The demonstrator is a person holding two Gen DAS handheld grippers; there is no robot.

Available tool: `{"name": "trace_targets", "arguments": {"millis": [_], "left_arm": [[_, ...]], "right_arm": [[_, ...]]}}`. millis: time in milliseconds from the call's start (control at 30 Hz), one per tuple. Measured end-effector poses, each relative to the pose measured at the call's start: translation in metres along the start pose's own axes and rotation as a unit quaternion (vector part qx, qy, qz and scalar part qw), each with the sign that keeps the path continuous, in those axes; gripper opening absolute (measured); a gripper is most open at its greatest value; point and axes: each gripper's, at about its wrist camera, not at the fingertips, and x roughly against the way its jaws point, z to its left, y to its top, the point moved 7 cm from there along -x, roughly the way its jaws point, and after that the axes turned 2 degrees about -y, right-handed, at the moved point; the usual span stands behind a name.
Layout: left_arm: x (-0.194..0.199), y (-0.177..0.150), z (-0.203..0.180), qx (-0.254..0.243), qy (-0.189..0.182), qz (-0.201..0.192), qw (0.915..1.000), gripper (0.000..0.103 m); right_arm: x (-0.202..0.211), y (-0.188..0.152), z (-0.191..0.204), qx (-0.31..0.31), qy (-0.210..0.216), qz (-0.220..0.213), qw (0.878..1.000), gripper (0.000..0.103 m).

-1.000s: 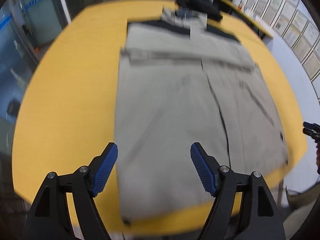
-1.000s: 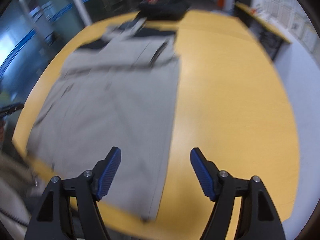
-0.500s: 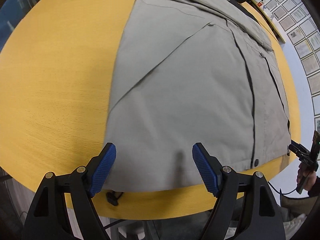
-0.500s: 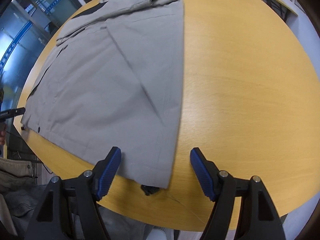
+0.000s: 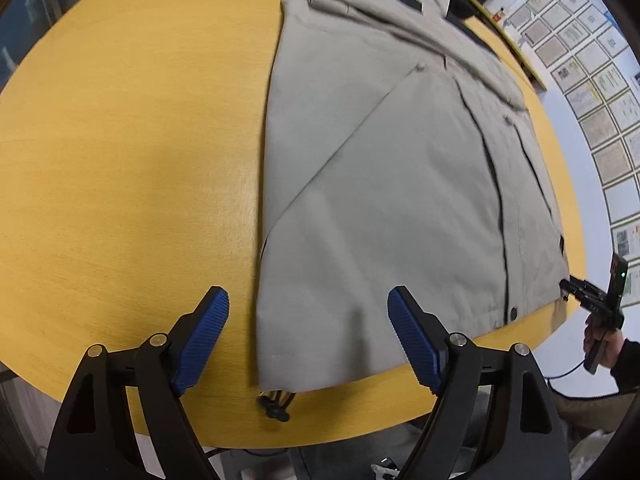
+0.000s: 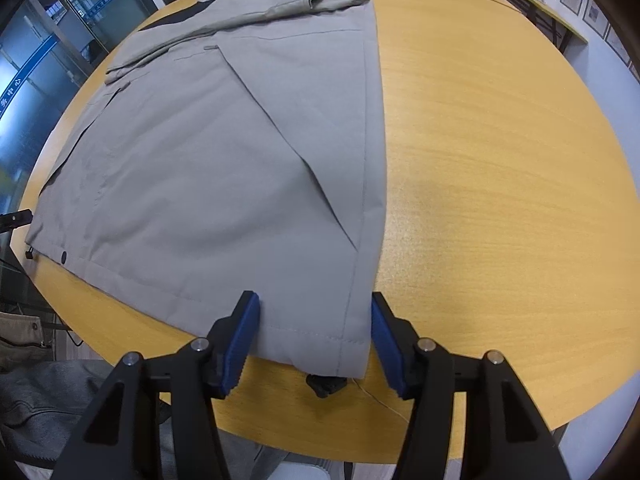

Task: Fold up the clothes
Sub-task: 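Move both tools to the jacket hem edge, then grasp the hem with the left tool while the right tool grasps the hem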

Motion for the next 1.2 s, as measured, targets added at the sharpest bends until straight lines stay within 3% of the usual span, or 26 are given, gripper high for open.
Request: {"name": "trace_targets", "arguments": {"millis": [133, 200, 233, 267, 300, 367, 533, 633, 700, 833, 967, 1033, 1200], "left_arm": [[-0.006, -0.003, -0.006, -0.007, -0.012, -0.002, 0.9999, 0.089], [-0.008, -0.003, -0.011, 0.007, -0.043, -0.004, 0.9991, 0.086], [-0.009, -0.004, -0.014, 0.012, -0.058, -0.002, 0.9982, 0.082], [-0.01, -0.005, -0.017, 0.015, -0.071, 0.003, 0.9974, 0.061], [-0.011, -0.005, -0.018, 0.016, -0.07, 0.009, 0.9974, 0.033], [-0.013, -0.005, -0.013, 0.021, -0.049, 0.022, 0.9983, 0.016], [-0.006, -0.021, -0.006, 0.017, -0.038, 0.051, 0.9978, 0.005], [0.013, -0.033, -0.004, 0.04, -0.049, 0.062, 0.9961, 0.003], [0.034, -0.028, -0.01, 0.055, -0.06, 0.048, 0.9955, 0.002], [0.087, 0.011, -0.038, 0.068, -0.083, 0.001, 0.9943, 0.002], [0.13, 0.094, -0.058, 0.095, -0.105, -0.055, 0.9884, 0.001], [0.151, 0.13, -0.07, 0.1, -0.113, -0.085, 0.9849, 0.001], [0.187, 0.221, -0.081, 0.088, -0.105, -0.14, 0.9807, 0.001]], "right_arm": [[-0.001, -0.001, 0.0, 0.002, -0.004, 0.003, 1.0, 0.06], [0.0, -0.001, 0.0, -0.003, -0.002, 0.007, 1.0, 0.058], [0.001, -0.002, 0.0, -0.002, -0.002, 0.009, 1.0, 0.05], [0.001, -0.002, 0.002, 0.008, -0.007, 0.012, 1.0, 0.043], [0.001, -0.003, 0.004, 0.017, -0.008, 0.017, 1.0, 0.03], [0.002, -0.004, 0.009, 0.031, -0.006, 0.029, 0.999, 0.018], [0.018, -0.018, 0.02, 0.045, 0.013, 0.045, 0.998, 0.007], [0.047, -0.023, 0.029, 0.057, 0.035, 0.031, 0.997, 0.006], [0.073, -0.016, 0.034, 0.057, 0.051, 0.01, 0.997, 0.006], [0.123, 0.038, 0.047, 0.073, 0.08, -0.052, 0.993, 0.006], [0.169, 0.117, 0.063, 0.111, 0.108, -0.129, 0.98, 0.006], [0.177, 0.179, 0.079, 0.121, 0.115, -0.163, 0.972, 0.006], [0.199, 0.278, 0.068, 0.123, 0.122, -0.224, 0.959, 0.006]]}}
